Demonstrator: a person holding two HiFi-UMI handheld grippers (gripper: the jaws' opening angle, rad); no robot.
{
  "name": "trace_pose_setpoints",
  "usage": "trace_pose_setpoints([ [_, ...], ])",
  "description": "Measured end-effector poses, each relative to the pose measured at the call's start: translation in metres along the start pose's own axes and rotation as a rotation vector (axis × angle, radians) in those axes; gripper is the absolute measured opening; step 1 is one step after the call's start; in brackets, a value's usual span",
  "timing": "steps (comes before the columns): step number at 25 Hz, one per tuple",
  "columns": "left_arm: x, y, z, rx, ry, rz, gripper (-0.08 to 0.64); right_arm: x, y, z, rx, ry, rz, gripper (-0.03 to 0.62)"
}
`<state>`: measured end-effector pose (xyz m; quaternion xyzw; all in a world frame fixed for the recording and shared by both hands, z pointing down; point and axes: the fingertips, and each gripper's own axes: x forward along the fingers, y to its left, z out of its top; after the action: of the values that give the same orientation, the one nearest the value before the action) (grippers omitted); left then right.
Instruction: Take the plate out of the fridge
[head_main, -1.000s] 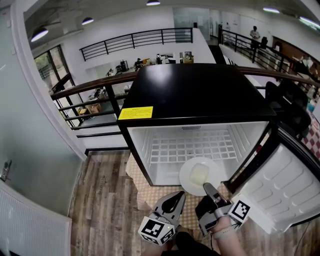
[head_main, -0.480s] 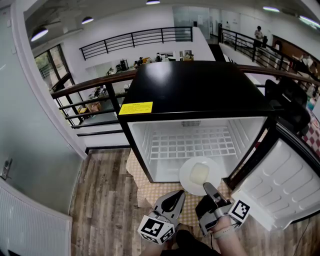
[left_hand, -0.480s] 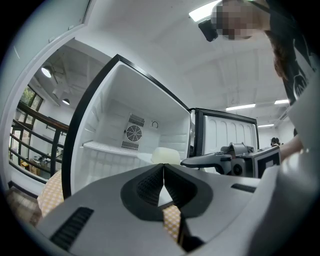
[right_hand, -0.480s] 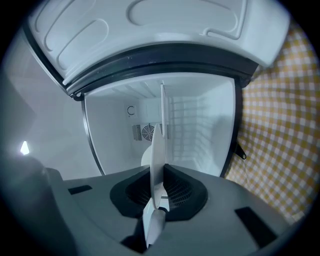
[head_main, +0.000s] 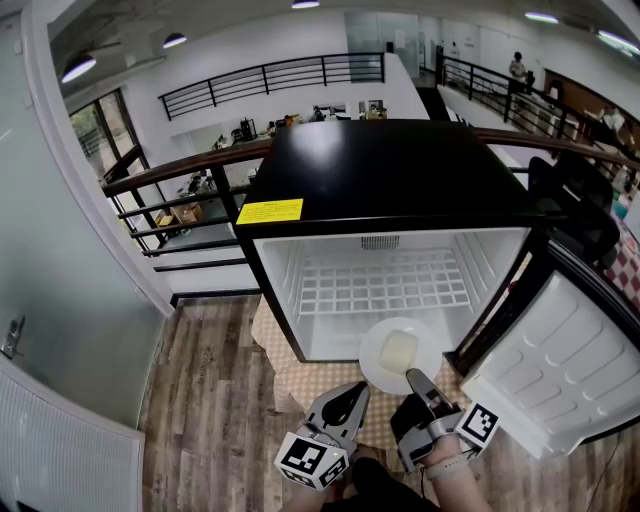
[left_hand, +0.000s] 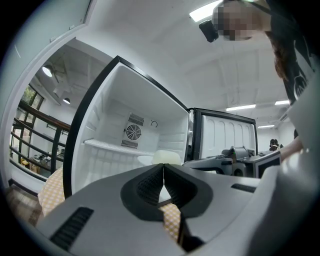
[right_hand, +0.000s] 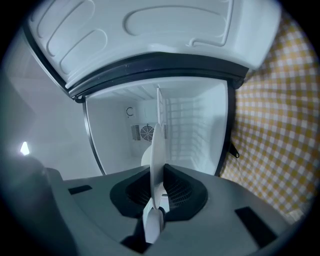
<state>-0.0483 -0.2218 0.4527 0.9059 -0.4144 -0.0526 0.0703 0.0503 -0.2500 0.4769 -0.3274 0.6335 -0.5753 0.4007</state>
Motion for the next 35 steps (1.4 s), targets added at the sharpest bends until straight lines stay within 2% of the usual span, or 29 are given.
trace_pose_setpoints([
  [35, -0.018, -0.011, -0.013, -0.024, 0.021, 0.023, 0.009, -0.028, -0.015, -0.009, -0.009, -0.005, -0.024, 0.057],
])
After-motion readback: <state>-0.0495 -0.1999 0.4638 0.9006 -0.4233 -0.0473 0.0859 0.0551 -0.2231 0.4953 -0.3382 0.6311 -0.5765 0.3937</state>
